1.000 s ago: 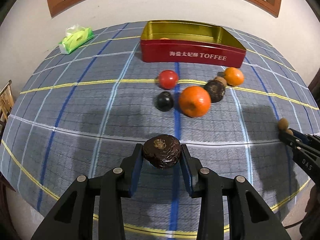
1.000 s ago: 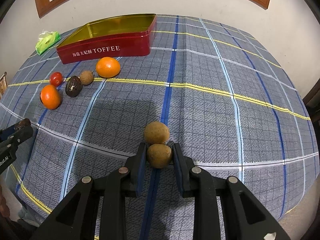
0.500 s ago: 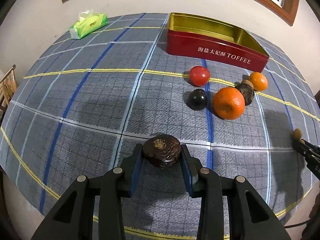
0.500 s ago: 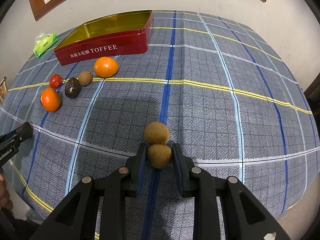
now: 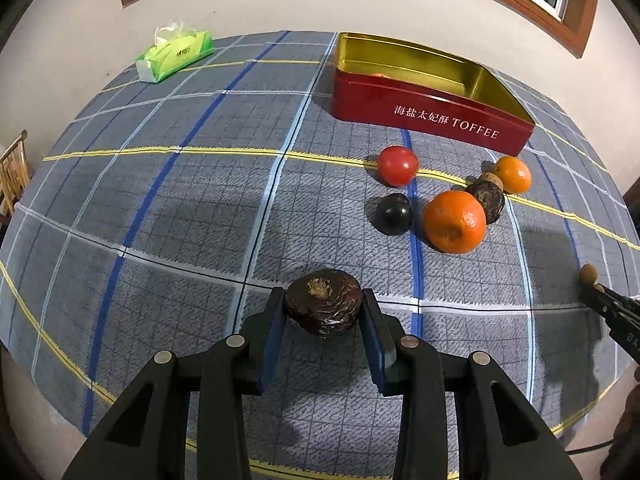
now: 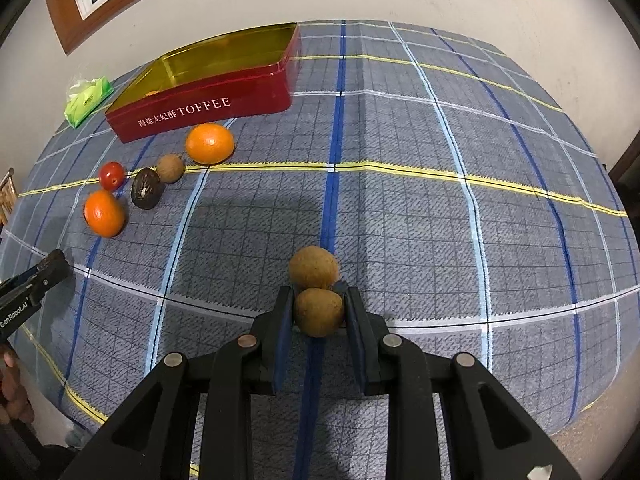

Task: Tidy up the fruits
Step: 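Lift the brown fruit with the left gripper while the right gripper holds the kiwis, then carry the brown fruit in the left gripper and kiwis in the right gripper over the tin, then open the left gripper dropping the brown fruit while the right gripper releases the kiwis into the tin, then move both open grippers back toward the fruits on the cloth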

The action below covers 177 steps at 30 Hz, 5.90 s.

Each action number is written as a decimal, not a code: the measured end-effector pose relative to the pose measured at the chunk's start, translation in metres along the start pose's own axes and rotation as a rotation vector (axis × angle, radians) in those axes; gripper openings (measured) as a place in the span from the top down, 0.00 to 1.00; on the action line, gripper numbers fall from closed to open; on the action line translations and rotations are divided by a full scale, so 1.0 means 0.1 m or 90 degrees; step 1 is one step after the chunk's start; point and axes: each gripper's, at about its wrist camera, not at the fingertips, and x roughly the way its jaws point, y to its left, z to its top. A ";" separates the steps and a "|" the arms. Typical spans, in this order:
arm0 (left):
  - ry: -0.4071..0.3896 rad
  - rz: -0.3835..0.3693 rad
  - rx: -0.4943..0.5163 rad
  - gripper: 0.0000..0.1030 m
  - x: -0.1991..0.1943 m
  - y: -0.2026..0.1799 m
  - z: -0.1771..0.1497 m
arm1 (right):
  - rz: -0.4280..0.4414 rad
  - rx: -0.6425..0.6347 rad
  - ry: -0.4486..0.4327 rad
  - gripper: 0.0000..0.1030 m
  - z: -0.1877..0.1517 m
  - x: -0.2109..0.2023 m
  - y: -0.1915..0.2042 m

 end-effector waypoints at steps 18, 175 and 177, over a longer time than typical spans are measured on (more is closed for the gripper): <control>-0.008 0.008 -0.005 0.64 0.01 0.01 0.10 | 0.003 -0.020 -0.032 0.77 0.16 -0.12 0.14; -0.030 -0.031 0.070 0.53 0.39 -0.30 0.42 | 0.076 -0.086 -0.010 0.65 0.41 0.32 0.58; -0.032 -0.034 0.071 0.53 0.41 -0.29 0.44 | 0.074 -0.087 -0.013 0.65 0.43 0.33 0.58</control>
